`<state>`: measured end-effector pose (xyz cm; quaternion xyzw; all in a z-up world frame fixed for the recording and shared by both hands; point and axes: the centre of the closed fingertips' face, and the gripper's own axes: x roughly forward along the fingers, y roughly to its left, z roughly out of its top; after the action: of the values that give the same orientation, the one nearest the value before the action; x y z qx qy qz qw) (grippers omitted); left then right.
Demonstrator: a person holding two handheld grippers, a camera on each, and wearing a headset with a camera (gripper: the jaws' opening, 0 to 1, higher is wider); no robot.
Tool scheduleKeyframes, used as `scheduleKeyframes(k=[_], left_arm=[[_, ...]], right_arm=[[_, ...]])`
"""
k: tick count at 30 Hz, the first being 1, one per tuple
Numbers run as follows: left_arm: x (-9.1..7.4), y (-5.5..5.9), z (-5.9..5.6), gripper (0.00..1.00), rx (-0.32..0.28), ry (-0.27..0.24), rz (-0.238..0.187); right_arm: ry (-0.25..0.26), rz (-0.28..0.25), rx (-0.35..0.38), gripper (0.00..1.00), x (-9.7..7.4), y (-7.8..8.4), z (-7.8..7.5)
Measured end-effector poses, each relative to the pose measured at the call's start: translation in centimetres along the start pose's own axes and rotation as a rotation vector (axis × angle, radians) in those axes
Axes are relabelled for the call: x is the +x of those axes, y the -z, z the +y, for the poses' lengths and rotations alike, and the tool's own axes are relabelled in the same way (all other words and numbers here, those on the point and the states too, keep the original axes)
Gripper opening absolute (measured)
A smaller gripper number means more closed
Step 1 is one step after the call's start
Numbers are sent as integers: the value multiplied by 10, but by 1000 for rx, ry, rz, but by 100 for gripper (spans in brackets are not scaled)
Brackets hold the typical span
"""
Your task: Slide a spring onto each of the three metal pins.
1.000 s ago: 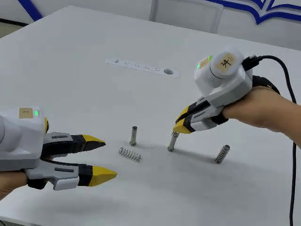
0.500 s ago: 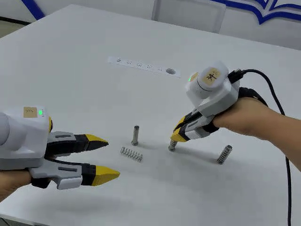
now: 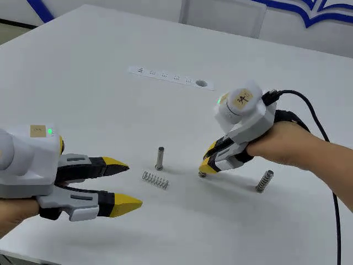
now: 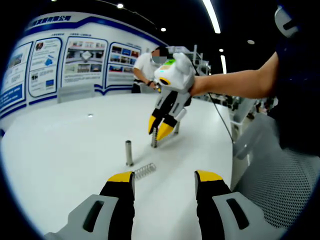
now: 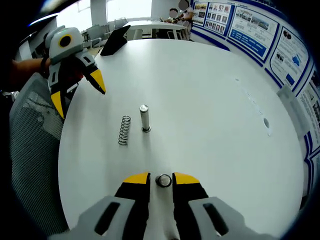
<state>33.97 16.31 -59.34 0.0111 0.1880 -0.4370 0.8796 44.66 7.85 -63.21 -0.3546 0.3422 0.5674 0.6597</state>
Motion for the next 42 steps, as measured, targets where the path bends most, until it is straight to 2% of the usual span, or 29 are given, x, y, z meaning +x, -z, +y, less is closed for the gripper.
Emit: scheduleKeyframes(k=[5,10,12,17,26,34,42], left_arm=[[-1,0,1,49,-2,-3,0],[0,2,1,49,-4,-3,7],[0,2,1,49,-4,-2,8],[1,2,-1,49,0,1,11],[0,6,1,48,-4,-4,20],[2,7,0,48,-3,1,26],[2,7,0,47,-4,1,26]], right_arm=[[22,-10,-22,20,-7,-4,2],[47,-57,-65,21,-16,-22,5],[46,-76,-77,20,-17,-31,12],[9,-98,-85,19,-5,-42,30],[-43,-100,-40,17,23,-43,51],[-47,-76,-5,15,42,-40,53],[-53,-59,27,14,54,-38,56]])
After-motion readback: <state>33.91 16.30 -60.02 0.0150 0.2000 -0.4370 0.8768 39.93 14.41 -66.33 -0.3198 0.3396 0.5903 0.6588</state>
